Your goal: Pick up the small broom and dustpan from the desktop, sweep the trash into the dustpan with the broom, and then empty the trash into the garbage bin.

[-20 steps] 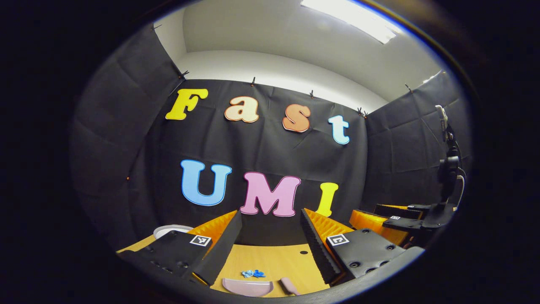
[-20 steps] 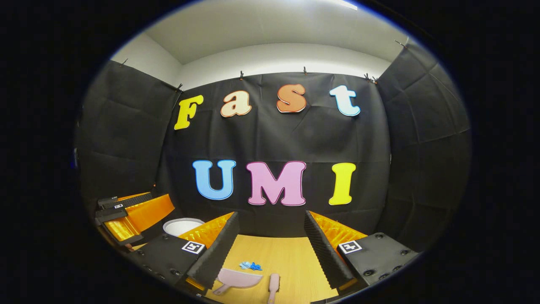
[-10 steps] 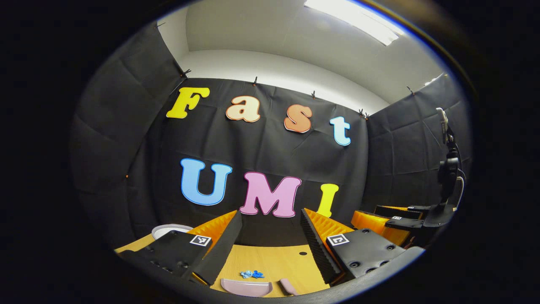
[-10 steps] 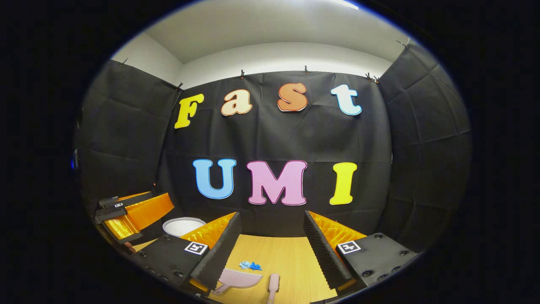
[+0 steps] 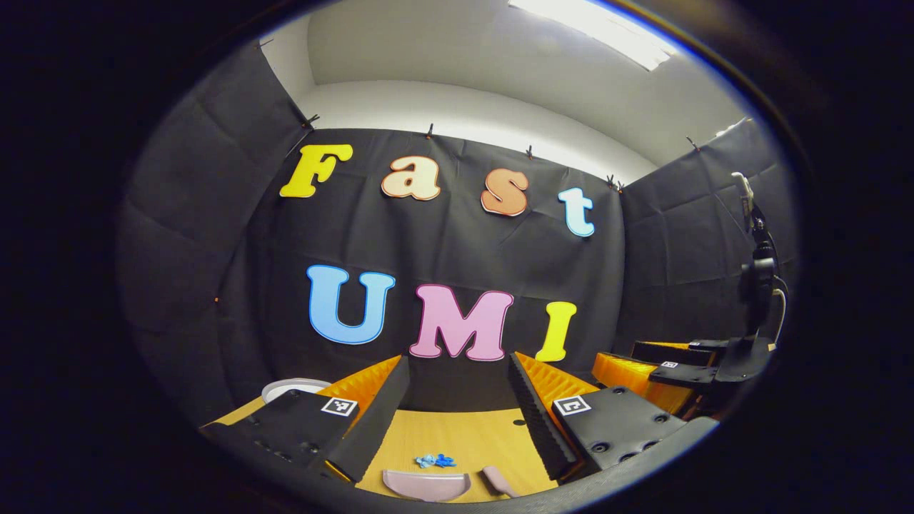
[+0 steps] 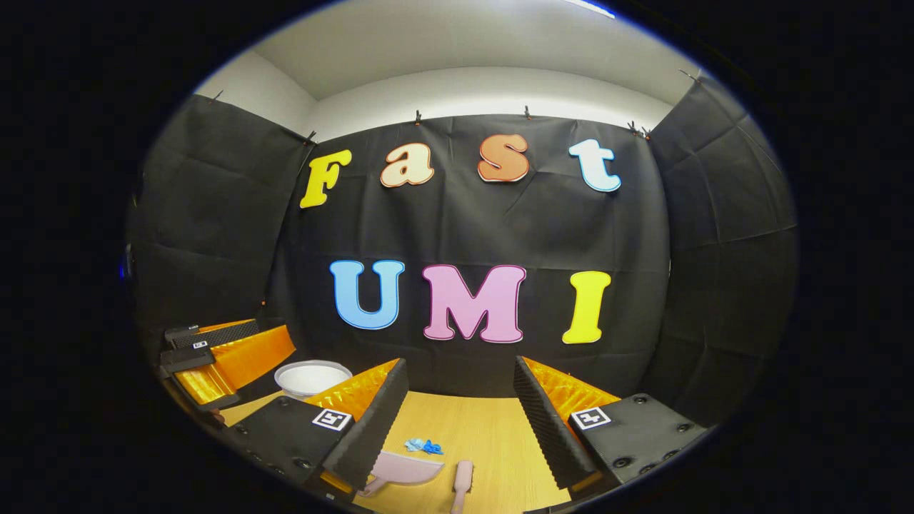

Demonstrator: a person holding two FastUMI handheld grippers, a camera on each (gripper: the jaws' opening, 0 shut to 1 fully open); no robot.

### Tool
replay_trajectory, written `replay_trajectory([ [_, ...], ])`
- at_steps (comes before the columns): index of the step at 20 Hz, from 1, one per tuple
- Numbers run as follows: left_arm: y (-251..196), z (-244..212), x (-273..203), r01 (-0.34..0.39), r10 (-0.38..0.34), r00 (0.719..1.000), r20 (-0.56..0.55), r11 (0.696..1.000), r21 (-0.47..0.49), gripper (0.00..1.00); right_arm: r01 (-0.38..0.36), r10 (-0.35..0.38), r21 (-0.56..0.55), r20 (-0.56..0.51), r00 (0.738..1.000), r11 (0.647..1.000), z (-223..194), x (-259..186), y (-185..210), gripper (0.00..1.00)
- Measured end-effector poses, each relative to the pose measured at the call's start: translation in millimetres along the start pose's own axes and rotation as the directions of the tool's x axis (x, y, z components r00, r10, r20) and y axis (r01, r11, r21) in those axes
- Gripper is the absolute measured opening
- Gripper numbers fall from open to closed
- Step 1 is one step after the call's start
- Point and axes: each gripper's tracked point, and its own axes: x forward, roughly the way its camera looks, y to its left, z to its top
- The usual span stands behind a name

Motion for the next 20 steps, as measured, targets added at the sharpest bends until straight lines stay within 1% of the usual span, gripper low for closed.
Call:
replay_trajectory([
  [1, 6, -4, 1, -0.015, 0.015, 1.000, -0.016, 1.000, 0.014, 0.82, 0.002, -0.002, -0.006, -0.007, 1.000, 1.000, -2, 2, 0, 0.92],
  [2, 8, -4, 1, -0.019, 0.019, 1.000, -0.023, 1.000, 0.021, 0.82, 0.006, -0.007, -0.017, -0.010, 1.000, 1.000, -2, 4, 0, 0.95],
  [3, 8, -4, 3, -0.015, 0.016, 1.000, -0.024, 1.000, 0.022, 0.82, 0.006, -0.006, -0.025, -0.016, 1.000, 1.000, -5, 8, 0, 0.95],
  [4, 7, -5, 5, -0.008, 0.008, 1.000, -0.028, 1.000, 0.021, 0.84, 0.008, -0.009, -0.029, -0.023, 1.000, 1.000, -8, 11, 1, 0.95],
  [5, 7, -10, 8, -0.001, 0.002, 0.999, -0.039, 1.000, 0.018, 0.84, 0.008, -0.009, -0.028, -0.027, 1.000, 1.000, -9, 14, 2, 0.91],
  [6, 6, -15, 12, 0.005, -0.005, 0.998, -0.059, 1.000, 0.011, 0.82, 0.005, -0.006, -0.028, -0.034, 0.999, 1.000, -13, 18, 4, 0.95],
  [7, 5, -27, 18, 0.014, -0.014, 0.996, -0.085, 1.000, 0.001, 0.82, 0.003, -0.004, -0.032, -0.056, 0.998, 0.999, -23, 25, 5, 0.91],
  [8, 3, -39, 23, 0.016, -0.017, 0.992, -0.124, 1.000, -0.012, 0.82, -0.003, 0.000, -0.037, -0.087, 0.996, 0.999, -35, 32, 6, 0.91],
  [9, 2, -57, 29, 0.017, -0.023, 0.982, -0.187, 0.999, -0.033, 0.82, -0.014, 0.009, -0.038, -0.125, 0.992, 0.999, -49, 38, 8, 0.95],
  [10, 1, -78, 33, 0.007, -0.023, 0.963, -0.267, 0.998, -0.059, 0.82, -0.027, 0.021, -0.033, -0.163, 0.986, 0.999, -63, 44, 9, 0.92],
  [11, 0, -99, 37, -0.008, -0.022, 0.940, -0.341, 0.996, -0.085, 0.82, -0.040, 0.034, -0.025, -0.204, 0.978, 0.999, -80, 51, 11, 0.92],
  [12, 1, -120, 42, -0.036, -0.008, 0.914, -0.406, 0.994, -0.101, 0.82, -0.048, 0.044, -0.011, -0.254, 0.966, 0.999, -100, 58, 11, 0.95],
  [13, 3, -143, 49, -0.062, 0.001, 0.882, -0.472, 0.992, -0.114, 0.82, -0.060, 0.062, 0.016, -0.324, 0.944, 0.998, -123, 63, 12, 0.95],
  [14, 1, -163, 53, -0.072, -0.005, 0.850, -0.528, 0.990, -0.125, 0.82, -0.058, 0.071, 0.046, -0.386, 0.920, 0.997, -146, 67, 13, 0.95],
  [15, -1, -184, 57, -0.082, -0.004, 0.813, -0.582, 0.989, -0.122, 0.82, -0.048, 0.076, 0.074, -0.448, 0.891, 0.996, -172, 72, 10, 0.95],
  [16, 2, -203, 59, -0.096, 0.011, 0.768, -0.640, 0.991, -0.098, 0.82, -0.038, 0.085, 0.101, -0.518, 0.851, 0.994, -197, 71, 9, 0.95],
  [17, 7, -232, 58, -0.108, 0.025, 0.688, -0.725, 0.992, -0.068, 0.82, -0.028, 0.093, 0.118, -0.589, 0.803, 0.993, -225, 69, 6, 0.95],
  [18, 7, -258, 53, -0.110, 0.011, 0.603, -0.798, 0.992, -0.069, 0.83, -0.004, 0.104, 0.148, -0.677, 0.728, 0.989, -262, 65, 5, 0.96],
  [19, 5, -278, 52, -0.122, 0.010, 0.521, -0.854, 0.991, -0.063, 0.84, 0.020, 0.108, 0.162, -0.742, 0.661, 0.987, -288, 63, 3, 0.96],
  [20, 3, -297, 51, -0.132, -0.014, 0.442, -0.897, 0.988, -0.081, 0.84, 0.048, 0.115, 0.176, -0.800, 0.589, 0.983, -314, 68, 3, 0.95],
])
